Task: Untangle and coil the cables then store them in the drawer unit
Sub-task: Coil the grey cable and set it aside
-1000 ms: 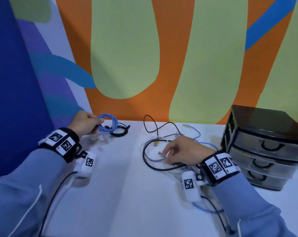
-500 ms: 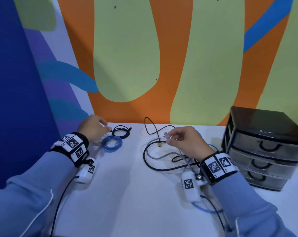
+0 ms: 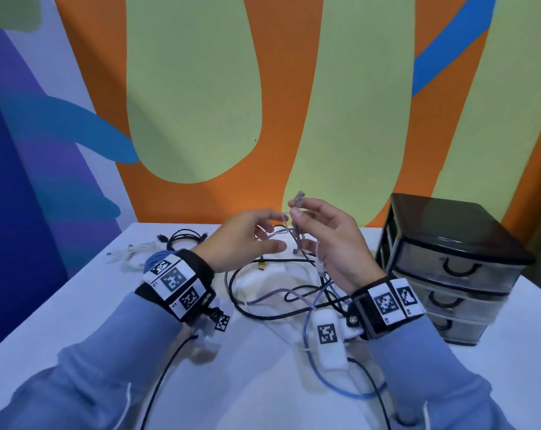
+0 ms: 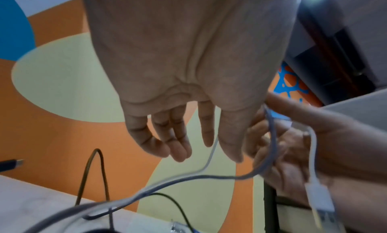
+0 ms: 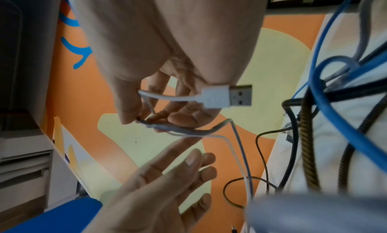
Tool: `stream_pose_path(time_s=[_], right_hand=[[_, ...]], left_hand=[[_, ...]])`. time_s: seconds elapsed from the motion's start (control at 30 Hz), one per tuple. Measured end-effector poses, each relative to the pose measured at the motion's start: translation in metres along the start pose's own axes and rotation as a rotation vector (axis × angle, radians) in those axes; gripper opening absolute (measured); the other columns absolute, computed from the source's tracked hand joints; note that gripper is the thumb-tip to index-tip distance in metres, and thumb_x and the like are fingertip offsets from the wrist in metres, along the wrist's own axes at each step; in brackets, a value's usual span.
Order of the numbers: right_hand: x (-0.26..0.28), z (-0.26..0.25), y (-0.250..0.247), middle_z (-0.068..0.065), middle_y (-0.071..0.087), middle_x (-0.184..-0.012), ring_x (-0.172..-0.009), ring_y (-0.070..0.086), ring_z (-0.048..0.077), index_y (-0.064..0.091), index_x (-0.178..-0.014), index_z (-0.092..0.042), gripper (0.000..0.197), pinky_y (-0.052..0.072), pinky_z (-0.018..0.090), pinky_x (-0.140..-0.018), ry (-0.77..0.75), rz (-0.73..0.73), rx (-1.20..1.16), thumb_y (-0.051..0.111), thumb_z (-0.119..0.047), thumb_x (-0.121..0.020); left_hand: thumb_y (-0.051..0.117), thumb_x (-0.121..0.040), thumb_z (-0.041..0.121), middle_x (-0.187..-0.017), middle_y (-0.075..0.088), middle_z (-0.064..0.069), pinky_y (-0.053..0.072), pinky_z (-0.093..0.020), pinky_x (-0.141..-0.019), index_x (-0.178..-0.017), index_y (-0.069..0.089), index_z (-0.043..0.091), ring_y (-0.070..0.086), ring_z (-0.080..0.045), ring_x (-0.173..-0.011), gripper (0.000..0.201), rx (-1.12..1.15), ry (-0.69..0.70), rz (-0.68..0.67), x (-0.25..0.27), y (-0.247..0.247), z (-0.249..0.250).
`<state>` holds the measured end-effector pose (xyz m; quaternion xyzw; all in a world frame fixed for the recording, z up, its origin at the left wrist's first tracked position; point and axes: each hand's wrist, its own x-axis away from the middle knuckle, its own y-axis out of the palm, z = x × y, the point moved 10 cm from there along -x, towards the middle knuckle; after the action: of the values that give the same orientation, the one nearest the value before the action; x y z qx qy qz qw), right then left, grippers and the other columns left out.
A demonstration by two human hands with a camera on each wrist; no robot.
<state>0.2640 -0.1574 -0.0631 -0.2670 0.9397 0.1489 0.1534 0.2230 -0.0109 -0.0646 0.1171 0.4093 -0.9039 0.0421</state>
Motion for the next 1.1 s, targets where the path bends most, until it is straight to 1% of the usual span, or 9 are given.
stream_pose_path(time_s=[0.1,0.2,0.5,0.6,0.67,0.77,0.87,1.03,1.1], right_hand=[[0.0,-0.005,-0.004,-0.004,0.069,-0.08,-0.071,0.058,0.013,0.071,-0.116,-0.006,0.02,0.04,0.033,-0.064,0.007,-0.002,-0.047,0.069,-0.012,-0.097],[0.0,-0.01,-0.006,-0.001,0.064,-0.079,-0.073,0.057,0.015,0.071,-0.104,-0.012,0.007,0.045,0.025,-0.062,0.017,-0.007,-0.084,0.065,-0.014,-0.099],[0.002,-0.022,0.006,0.002,0.053,-0.073,-0.063,0.047,0.013,0.07,-0.097,-0.01,0.012,0.042,0.023,-0.062,-0.014,-0.122,-0.397,0.06,-0.016,-0.099],[0.002,-0.026,0.002,0.003,0.05,-0.068,-0.061,0.044,0.015,0.07,-0.09,-0.009,0.014,0.037,0.025,-0.061,-0.041,-0.112,-0.365,0.058,-0.015,-0.095],[0.002,-0.028,-0.004,0.005,0.05,-0.065,-0.06,0.043,0.019,0.069,-0.082,-0.009,0.017,0.035,0.029,-0.061,-0.068,-0.086,-0.229,0.054,-0.011,-0.089],[0.002,-0.029,-0.009,0.007,0.054,-0.068,-0.065,0.044,0.022,0.069,-0.067,-0.014,0.024,0.031,0.033,-0.064,-0.123,-0.058,0.008,0.053,-0.003,-0.08],[0.005,-0.033,-0.003,0.01,0.066,-0.071,-0.073,0.059,0.02,0.075,-0.074,-0.01,0.033,0.046,0.024,-0.073,-0.176,-0.093,0.122,0.054,0.013,-0.086],[0.011,-0.039,0.013,0.009,0.072,-0.072,-0.079,0.066,0.02,0.079,-0.079,-0.008,0.031,0.051,0.029,-0.079,-0.266,-0.224,0.174,0.06,0.017,-0.08],[0.013,-0.041,0.016,0.008,0.072,-0.072,-0.081,0.065,0.022,0.081,-0.08,-0.011,0.037,0.05,0.035,-0.079,-0.29,-0.265,0.176,0.06,0.019,-0.079]], left_hand=[[0.074,-0.097,0.045,-0.109,0.07,0.007,0.054,-0.037,-0.089,-0.104,0.079,0.036,0.066,-0.011,-0.099,0.013,-0.075,0.019,0.069,-0.004,0.001,-0.008],[0.072,-0.1,0.041,-0.097,0.071,0.012,0.051,-0.034,-0.083,-0.089,0.076,0.029,0.065,-0.006,-0.093,0.016,-0.01,0.076,0.216,-0.004,-0.017,-0.008],[0.072,-0.101,0.034,-0.131,0.057,0.011,0.042,-0.029,-0.096,-0.148,0.056,0.034,0.053,-0.009,-0.127,0.05,0.02,-0.076,-0.037,-0.003,0.011,-0.025],[0.068,-0.103,0.037,-0.107,0.071,0.006,0.052,-0.037,-0.091,-0.112,0.074,0.026,0.065,-0.014,-0.102,0.015,0.028,-0.076,0.047,-0.004,0.0,-0.031],[0.067,-0.104,0.032,-0.086,0.07,0.005,0.048,-0.031,-0.077,-0.095,0.078,0.018,0.061,-0.011,-0.079,0.02,0.116,-0.095,0.167,0.0,-0.019,-0.037],[0.062,-0.102,0.022,-0.091,0.078,-0.005,0.05,-0.028,-0.079,-0.082,0.077,0.007,0.066,-0.011,-0.085,0.03,0.404,-0.188,0.258,0.01,-0.039,-0.048],[0.054,-0.105,0.026,-0.101,0.08,-0.015,0.058,-0.038,-0.078,-0.069,0.071,0.002,0.071,-0.025,-0.091,0.047,0.704,-0.297,0.231,0.015,-0.034,-0.059],[0.072,-0.1,0.033,-0.111,0.076,-0.002,0.054,-0.042,-0.089,-0.124,0.07,0.025,0.068,-0.02,-0.103,0.026,0.323,-0.352,0.086,0.011,-0.016,-0.071],[0.07,-0.102,0.036,-0.109,0.075,-0.002,0.05,-0.035,-0.08,-0.121,0.068,0.025,0.07,-0.015,-0.096,0.022,0.268,-0.36,0.04,0.01,-0.011,-0.075]])
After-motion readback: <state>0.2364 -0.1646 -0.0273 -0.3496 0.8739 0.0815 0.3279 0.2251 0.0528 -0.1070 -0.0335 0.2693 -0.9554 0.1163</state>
